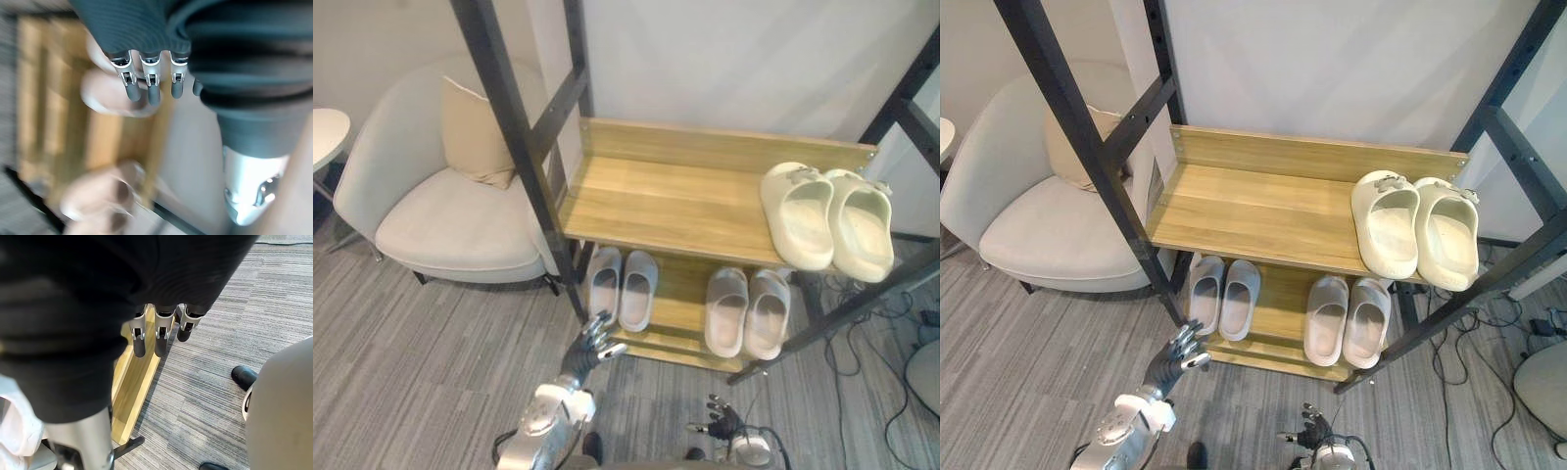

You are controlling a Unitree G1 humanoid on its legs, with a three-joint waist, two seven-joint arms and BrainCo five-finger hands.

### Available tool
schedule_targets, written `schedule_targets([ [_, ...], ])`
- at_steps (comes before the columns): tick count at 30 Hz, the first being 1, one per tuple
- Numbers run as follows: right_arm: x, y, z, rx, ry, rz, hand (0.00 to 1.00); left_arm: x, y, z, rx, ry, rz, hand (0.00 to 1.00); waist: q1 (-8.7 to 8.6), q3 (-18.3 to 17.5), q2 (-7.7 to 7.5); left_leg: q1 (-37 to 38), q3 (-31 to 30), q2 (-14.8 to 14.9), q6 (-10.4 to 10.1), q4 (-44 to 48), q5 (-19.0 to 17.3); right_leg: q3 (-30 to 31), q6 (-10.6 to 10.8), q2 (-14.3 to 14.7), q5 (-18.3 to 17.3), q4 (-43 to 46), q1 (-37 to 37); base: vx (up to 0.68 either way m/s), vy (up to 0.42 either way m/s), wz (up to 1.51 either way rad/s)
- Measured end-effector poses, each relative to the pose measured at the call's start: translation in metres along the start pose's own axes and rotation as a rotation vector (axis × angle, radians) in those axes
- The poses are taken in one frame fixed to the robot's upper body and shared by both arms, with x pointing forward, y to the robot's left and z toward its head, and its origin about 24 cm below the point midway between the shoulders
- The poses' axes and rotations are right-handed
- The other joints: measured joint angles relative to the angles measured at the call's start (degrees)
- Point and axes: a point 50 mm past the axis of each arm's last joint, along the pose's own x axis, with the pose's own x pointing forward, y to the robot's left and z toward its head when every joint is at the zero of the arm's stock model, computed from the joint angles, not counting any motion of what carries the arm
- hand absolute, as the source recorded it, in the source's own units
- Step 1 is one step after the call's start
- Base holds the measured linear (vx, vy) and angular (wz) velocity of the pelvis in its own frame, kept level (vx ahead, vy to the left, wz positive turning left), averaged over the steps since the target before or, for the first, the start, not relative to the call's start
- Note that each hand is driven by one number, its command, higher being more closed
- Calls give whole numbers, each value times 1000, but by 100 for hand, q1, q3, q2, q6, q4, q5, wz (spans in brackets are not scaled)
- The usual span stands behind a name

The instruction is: Organize the slippers on the shoe rack

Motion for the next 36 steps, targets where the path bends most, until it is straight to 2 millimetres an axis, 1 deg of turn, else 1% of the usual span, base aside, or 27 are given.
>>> schedule_targets([
  [3,0,3,0,7,-1,6,0,-3,21,-25,10,107,128,0,0,-25,-60,6,4,-4,-1,-1,-2,6,25,9,21,-48,29,0,0,0],
  [6,0,7,2,12,-4,12,0,-10,35,-48,35,213,224,0,5,-18,-55,49,3,-10,-6,-5,-7,0,25,11,24,-80,87,3,-2,1],
  [8,1,7,2,12,-2,12,0,-17,43,-64,23,284,293,0,19,-14,-49,50,3,-9,-6,-6,-7,1,25,12,23,-80,87,0,0,0],
  [11,1,7,-2,10,22,10,0,-25,46,-78,52,351,331,0,69,-12,-47,51,-3,-8,-6,-8,-6,0,25,12,24,-77,87,0,0,0],
  [13,1,7,-3,11,26,6,0,-26,46,-80,60,363,348,0,106,-4,-39,51,-23,-10,-5,-9,-5,-10,26,11,23,-72,89,0,0,0],
  [17,2,7,-1,11,21,-6,0,-29,45,-87,32,388,392,0,113,16,-10,50,-156,-24,-3,-11,-3,-88,48,4,7,-71,120,-6,-5,11],
  [19,2,7,1,10,16,-7,0,-29,45,-87,26,389,399,0,122,39,8,52,-222,-30,-7,-10,3,-152,59,3,-2,-71,185,20,-15,19],
  [22,5,7,3,4,17,-10,0,-26,46,-87,10,390,424,0,169,85,53,-86,-471,-56,-13,18,47,-411,81,1,-29,-65,221,12,-28,44],
  [23,7,5,8,-2,12,-16,0,-22,46,-83,12,377,422,0,200,121,35,-289,-623,-90,-14,184,46,-606,77,-17,-38,-45,196,-11,-29,80],
  [24,10,3,14,-6,-2,-22,0,-18,45,-79,13,362,420,0,222,196,51,-472,-664,-110,-18,337,42,-760,77,-47,-63,8,167,-27,-1,89],
  [25,13,1,24,-11,-27,-27,0,-13,44,-75,13,347,416,0,252,316,78,-652,-540,-126,10,513,23,-897,57,-91,-97,104,132,-54,50,74],
  [26,15,-1,32,-17,-47,-34,0,-12,43,-74,9,344,415,0,271,359,116,-877,-125,-91,180,706,-87,-1057,57,-158,-119,216,54,-74,116,66],
  [27,18,-3,41,-20,-72,-42,0,-12,44,-74,0,341,426,0,279,393,134,-1070,648,86,478,1120,-349,-1196,90,-224,-163,382,-36,-45,129,55],
  [28,19,-3,48,-21,-91,-47,0,-13,45,-74,-21,335,445,0,288,443,134,-1170,1399,335,591,1519,-557,-1289,126,-286,-215,494,-26,-3,102,51],
  [29,21,-4,55,-21,-112,-48,0,-13,46,-74,-27,335,458,0,303,461,150,-1246,1818,496,614,1842,-695,-1357,168,-333,-272,608,-8,71,102,59],
  [30,21,-5,59,-18,-121,-57,0,-13,48,-73,-31,330,470,0,291,520,172,-1264,2157,600,453,2210,-855,-1434,234,-435,-414,804,114,64,92,50],
  [32,21,-4,60,-4,-124,-60,0,-14,49,-73,-33,330,476,0,299,505,130,-1220,2077,497,401,2126,-885,-1506,250,-509,-433,809,181,52,126,47],
  [33,21,0,61,7,-126,-52,0,-15,50,-74,-36,339,481,0,304,478,32,-1017,1964,188,406,1577,-699,-1462,197,-589,-441,704,195,40,114,46],
  [35,21,-1,59,9,-120,-52,0,-15,51,-75,-33,344,483,0,294,484,24,-905,1860,16,412,1326,-629,-1438,57,-651,-494,745,209,44,80,39],
  [36,21,-2,58,15,-115,-56,0,-14,50,-75,-36,341,484,0,286,507,13,-861,1814,-49,457,1271,-664,-1441,68,-785,-521,981,183,79,120,24],
])
